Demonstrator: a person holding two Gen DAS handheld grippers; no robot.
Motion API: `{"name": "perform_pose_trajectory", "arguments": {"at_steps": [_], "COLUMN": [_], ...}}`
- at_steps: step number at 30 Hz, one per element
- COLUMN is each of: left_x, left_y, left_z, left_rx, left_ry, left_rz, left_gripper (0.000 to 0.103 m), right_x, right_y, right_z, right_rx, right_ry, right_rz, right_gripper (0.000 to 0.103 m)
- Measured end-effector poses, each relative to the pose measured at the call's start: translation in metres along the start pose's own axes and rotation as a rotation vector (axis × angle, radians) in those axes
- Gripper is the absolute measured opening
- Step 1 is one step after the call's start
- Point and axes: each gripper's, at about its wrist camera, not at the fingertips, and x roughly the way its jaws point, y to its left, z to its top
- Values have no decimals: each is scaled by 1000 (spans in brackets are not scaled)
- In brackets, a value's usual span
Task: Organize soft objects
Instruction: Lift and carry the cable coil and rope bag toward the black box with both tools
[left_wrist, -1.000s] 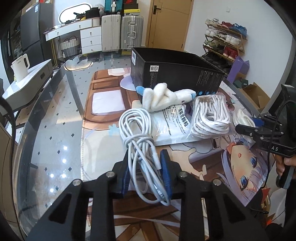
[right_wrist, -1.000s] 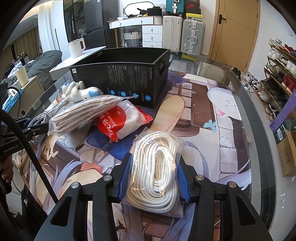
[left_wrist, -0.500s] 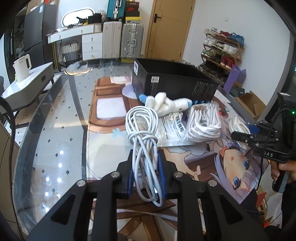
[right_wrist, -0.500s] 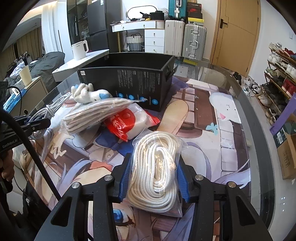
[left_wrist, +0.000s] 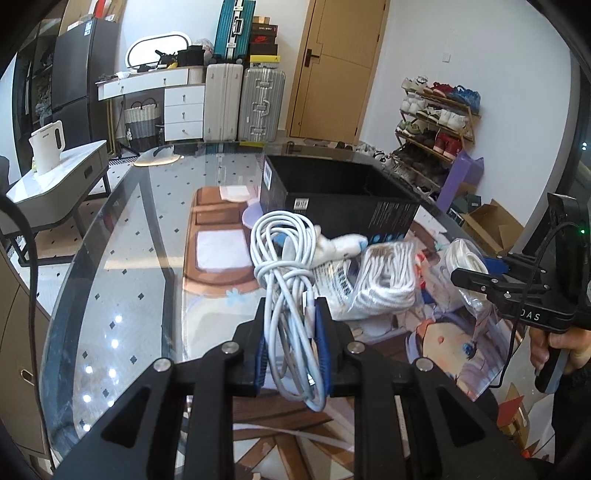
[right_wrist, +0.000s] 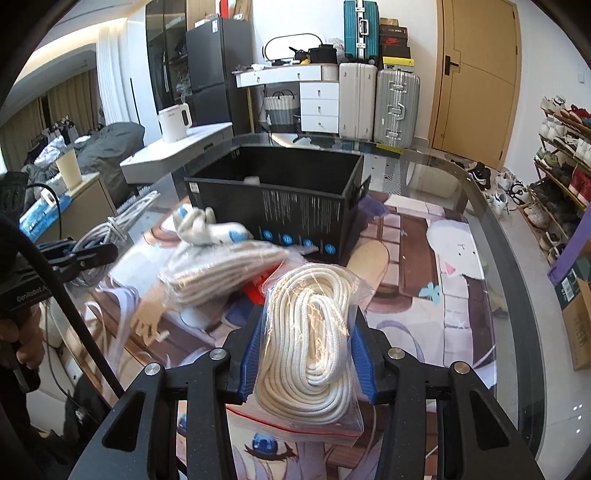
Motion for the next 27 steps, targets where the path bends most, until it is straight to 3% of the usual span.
{"name": "perform_pose_trajectory", "arguments": {"at_steps": [27], "left_x": [15], "left_y": [-20], "left_z": [68], "left_rx": [42], "left_ry": [-89], "left_rz": [-31], "left_gripper": [20], "right_x": [-21], "right_y": [2], "right_z": [69], "right_rx": [-26], "right_ry": [-142], "right_rz": [42], "right_gripper": [43]}}
